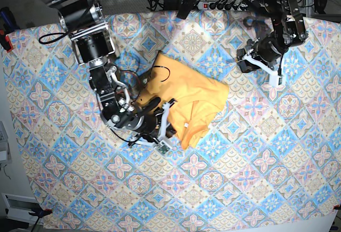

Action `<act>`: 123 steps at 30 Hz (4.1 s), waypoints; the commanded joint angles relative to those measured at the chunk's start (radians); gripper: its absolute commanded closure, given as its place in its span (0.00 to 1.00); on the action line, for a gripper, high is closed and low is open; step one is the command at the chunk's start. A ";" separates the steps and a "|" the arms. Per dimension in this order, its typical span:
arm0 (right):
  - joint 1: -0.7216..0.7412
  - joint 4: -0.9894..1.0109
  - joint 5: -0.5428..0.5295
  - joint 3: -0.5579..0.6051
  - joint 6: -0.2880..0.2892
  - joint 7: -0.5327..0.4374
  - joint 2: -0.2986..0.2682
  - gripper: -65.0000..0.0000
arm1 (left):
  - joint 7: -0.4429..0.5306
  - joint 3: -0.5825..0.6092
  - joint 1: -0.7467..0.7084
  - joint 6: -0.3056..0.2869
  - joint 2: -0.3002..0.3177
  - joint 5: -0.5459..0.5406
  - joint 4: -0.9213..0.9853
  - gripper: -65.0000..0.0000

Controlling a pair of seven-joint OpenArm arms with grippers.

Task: Fold the T-shirt properly
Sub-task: 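Drag the shirt with the right gripper back toward the table center, then smooth the shirt flat with the right gripper, left gripper pressing its edge, then grasp opposite edges of the shirt with both grippers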

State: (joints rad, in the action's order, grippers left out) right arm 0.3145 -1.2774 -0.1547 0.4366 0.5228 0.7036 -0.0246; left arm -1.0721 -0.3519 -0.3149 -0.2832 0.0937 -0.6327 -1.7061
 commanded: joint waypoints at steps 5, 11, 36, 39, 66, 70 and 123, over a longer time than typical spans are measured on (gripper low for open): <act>0.094 0.095 -0.013 0.000 0.004 -0.060 0.078 0.89 | 0.016 -0.003 0.000 -0.001 0.008 -0.016 -0.018 0.80; 0.171 0.327 -0.012 0.000 0.004 -0.206 0.099 0.89 | 0.016 -0.005 -0.008 -0.001 0.008 -0.016 -0.018 0.80; 0.116 0.215 -0.012 -0.006 0.003 -0.247 0.030 0.89 | 0.022 -0.002 -0.008 -0.001 -0.018 -0.016 -0.018 0.80; 0.102 0.221 -0.012 -0.002 0.003 -0.246 0.027 0.89 | 0.023 -0.002 -0.005 -0.001 -0.018 -0.014 -0.018 0.80; 0.166 0.582 -0.012 0.225 0.001 -0.428 0.182 0.89 | 0.017 0.000 0.013 -0.001 -0.018 -0.014 -0.015 0.80; 0.203 0.592 -0.012 0.221 0.000 -0.428 0.136 0.89 | 0.016 0.000 0.010 -0.001 -0.018 -0.014 -0.015 0.80; -0.045 0.210 -0.010 -0.012 0.003 -0.230 -0.252 0.90 | 0.168 0.281 0.448 -0.001 -0.015 0.399 0.458 0.80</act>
State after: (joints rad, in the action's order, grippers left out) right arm 0.2481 -1.0508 -0.1581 0.4297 0.5228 0.4904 -0.2661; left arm -0.9081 -0.0750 0.1162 -0.2848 0.0807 -0.2264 -1.2430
